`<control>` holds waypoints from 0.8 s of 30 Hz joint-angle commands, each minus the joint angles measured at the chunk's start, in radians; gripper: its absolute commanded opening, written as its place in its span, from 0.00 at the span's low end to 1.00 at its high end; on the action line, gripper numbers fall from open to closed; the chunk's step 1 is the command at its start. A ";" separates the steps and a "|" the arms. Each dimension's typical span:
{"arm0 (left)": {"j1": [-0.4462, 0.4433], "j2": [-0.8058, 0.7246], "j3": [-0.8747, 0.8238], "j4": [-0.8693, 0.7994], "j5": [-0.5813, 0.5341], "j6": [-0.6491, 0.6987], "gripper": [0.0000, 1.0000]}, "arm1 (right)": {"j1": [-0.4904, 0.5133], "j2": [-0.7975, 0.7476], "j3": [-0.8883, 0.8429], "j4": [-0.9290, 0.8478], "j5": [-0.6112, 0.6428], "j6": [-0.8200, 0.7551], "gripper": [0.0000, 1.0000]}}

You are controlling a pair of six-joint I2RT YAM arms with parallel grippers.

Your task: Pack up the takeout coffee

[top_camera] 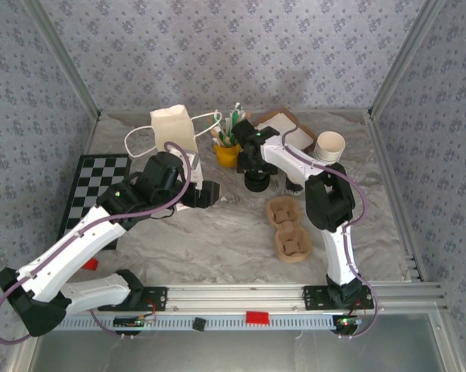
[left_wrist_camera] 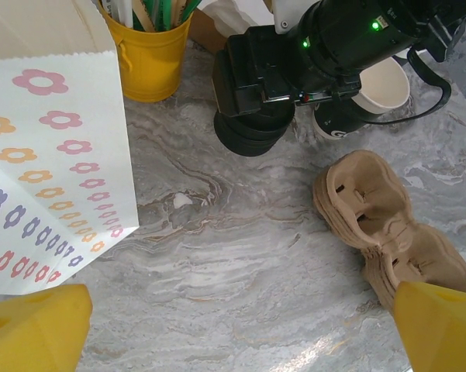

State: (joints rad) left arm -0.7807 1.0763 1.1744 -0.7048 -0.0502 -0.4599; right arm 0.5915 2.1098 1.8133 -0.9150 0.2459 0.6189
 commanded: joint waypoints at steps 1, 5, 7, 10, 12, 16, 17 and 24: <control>-0.003 0.000 0.007 0.017 -0.013 0.019 0.99 | -0.003 0.020 0.025 -0.027 0.031 0.019 0.83; -0.004 0.003 0.008 0.017 -0.014 0.020 0.99 | -0.007 0.032 0.030 -0.029 0.020 0.019 0.76; -0.004 0.004 0.008 0.016 -0.014 0.020 1.00 | -0.004 0.027 0.031 -0.025 0.026 0.019 0.75; -0.003 0.004 0.010 0.015 -0.016 0.022 0.99 | -0.005 0.029 0.041 -0.033 0.023 0.019 0.73; -0.003 0.007 0.012 0.012 -0.016 0.022 0.99 | -0.005 0.024 0.045 -0.038 0.021 -0.018 0.71; -0.003 0.006 0.014 0.011 -0.015 0.020 0.99 | 0.000 -0.006 0.041 -0.030 0.012 -0.018 0.71; -0.003 0.007 0.017 0.012 -0.014 0.020 0.99 | 0.001 -0.017 0.036 -0.027 0.004 -0.019 0.71; -0.004 0.009 0.028 0.011 -0.014 0.018 0.99 | -0.001 -0.082 0.002 -0.025 -0.023 -0.032 0.72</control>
State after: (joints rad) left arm -0.7807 1.0828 1.1748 -0.7036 -0.0525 -0.4534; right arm 0.5915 2.1002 1.8225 -0.9169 0.2287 0.6037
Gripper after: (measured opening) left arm 0.994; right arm 0.717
